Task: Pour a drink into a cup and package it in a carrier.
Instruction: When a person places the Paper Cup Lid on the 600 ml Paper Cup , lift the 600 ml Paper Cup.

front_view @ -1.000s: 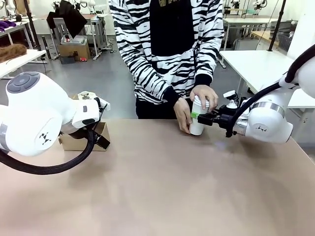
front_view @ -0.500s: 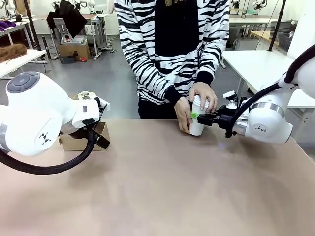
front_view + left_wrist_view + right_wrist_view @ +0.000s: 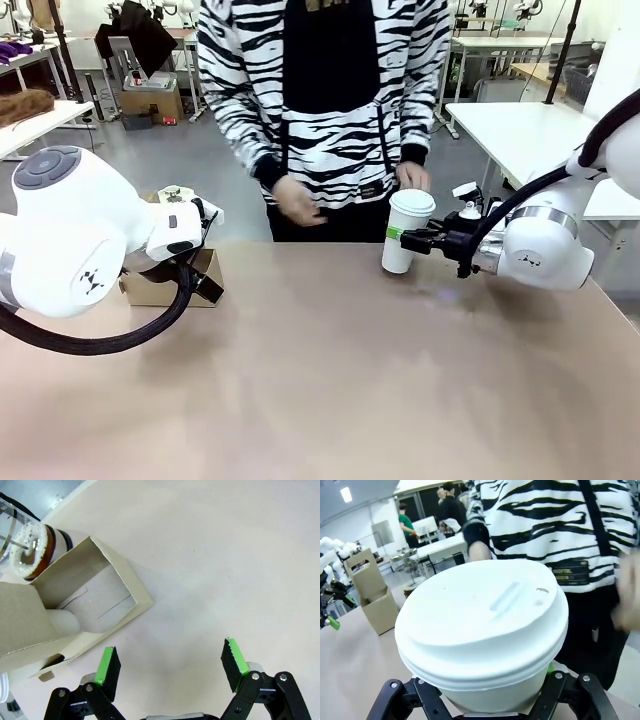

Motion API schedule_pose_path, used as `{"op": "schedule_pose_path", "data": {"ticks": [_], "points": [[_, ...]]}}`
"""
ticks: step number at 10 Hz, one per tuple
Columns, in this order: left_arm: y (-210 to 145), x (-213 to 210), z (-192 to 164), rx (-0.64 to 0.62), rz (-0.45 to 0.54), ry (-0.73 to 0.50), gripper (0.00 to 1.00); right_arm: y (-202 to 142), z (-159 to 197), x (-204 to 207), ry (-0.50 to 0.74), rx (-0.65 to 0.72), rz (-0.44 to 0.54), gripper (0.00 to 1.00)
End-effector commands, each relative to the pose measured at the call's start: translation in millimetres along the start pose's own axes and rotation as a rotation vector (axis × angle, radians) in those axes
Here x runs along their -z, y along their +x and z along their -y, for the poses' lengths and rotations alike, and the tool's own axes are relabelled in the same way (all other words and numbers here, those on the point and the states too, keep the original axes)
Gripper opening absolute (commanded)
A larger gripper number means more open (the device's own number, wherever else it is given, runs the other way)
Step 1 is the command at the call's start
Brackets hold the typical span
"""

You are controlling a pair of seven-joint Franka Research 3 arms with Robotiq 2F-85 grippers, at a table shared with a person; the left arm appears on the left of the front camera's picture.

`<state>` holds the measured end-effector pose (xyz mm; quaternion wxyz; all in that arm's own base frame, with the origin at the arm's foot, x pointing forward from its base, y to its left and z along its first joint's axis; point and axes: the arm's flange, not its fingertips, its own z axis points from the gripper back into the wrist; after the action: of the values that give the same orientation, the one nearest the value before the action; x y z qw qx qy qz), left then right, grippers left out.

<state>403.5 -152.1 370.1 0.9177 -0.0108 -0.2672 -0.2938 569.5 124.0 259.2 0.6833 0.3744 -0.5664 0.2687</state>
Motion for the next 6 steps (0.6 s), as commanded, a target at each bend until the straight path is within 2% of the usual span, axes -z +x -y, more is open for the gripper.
{"op": "schedule_pose_path", "data": {"ticks": [1,6], "points": [[-0.1,-0.5,-0.3,-0.001,0.002,-0.002,1.00,5.0,-2.8,2.5,-0.001,0.000,0.008,0.80],[-0.1,-0.5,-0.3,-0.001,0.002,-0.002,1.00,5.0,-2.8,2.5,-0.001,0.000,0.008,0.80]]}}
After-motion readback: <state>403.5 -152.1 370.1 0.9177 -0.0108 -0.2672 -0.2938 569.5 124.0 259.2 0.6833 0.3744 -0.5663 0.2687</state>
